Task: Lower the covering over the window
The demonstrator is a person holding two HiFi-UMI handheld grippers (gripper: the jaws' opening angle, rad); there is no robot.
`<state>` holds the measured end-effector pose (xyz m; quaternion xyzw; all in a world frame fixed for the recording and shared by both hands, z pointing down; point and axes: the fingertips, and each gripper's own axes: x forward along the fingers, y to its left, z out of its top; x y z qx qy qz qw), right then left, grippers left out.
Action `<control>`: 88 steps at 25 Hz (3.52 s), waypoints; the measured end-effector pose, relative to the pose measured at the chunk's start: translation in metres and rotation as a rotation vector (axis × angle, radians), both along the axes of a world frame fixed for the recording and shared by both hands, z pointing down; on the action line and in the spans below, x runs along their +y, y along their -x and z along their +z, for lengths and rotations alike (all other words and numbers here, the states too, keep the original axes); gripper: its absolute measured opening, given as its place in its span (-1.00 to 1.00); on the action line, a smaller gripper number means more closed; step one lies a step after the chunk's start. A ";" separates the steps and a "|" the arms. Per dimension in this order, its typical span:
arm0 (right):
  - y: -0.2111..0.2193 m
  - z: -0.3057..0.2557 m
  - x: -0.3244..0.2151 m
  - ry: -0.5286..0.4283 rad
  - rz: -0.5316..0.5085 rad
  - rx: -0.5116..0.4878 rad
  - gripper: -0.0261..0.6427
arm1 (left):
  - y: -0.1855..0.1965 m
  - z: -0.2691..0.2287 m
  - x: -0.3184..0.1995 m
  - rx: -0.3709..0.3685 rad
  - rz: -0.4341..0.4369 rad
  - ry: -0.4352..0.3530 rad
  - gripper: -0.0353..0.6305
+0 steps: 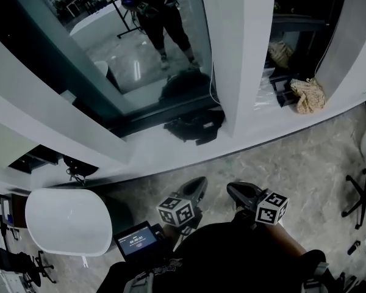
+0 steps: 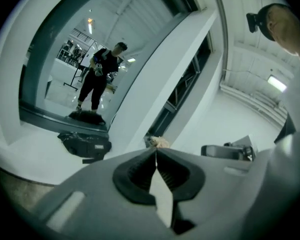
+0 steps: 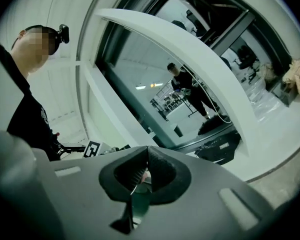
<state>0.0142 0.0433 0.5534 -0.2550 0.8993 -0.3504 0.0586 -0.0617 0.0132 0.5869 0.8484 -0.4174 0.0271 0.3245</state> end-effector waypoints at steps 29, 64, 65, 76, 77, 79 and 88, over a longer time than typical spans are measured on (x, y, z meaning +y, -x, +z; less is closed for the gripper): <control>-0.078 -0.020 -0.236 -0.195 -0.011 0.170 -0.90 | -0.065 -0.289 -0.428 -0.079 -0.108 -0.786 -0.42; 0.004 -0.242 -0.265 -0.745 0.191 0.117 -0.92 | -0.063 -0.021 -0.280 -0.412 0.452 -0.495 -0.90; 0.005 -0.267 -0.270 -0.791 0.238 0.100 -0.90 | -0.064 -0.018 -0.275 -0.424 0.475 -0.504 -0.90; 0.028 -0.480 -0.322 -0.786 0.278 -0.290 -0.48 | -0.030 0.003 -0.214 -0.439 0.522 -0.480 -0.89; 0.034 -0.495 -0.322 -0.808 0.255 -0.290 -0.48 | -0.028 0.005 -0.212 -0.441 0.522 -0.470 -0.89; 0.047 -0.515 -0.321 -0.871 0.213 -0.232 -0.60 | -0.027 0.006 -0.205 -0.438 0.520 -0.452 -0.89; 0.074 -0.507 -0.307 -1.192 0.202 0.251 -0.89 | 0.003 -0.011 -0.216 -0.331 0.303 -0.417 -0.89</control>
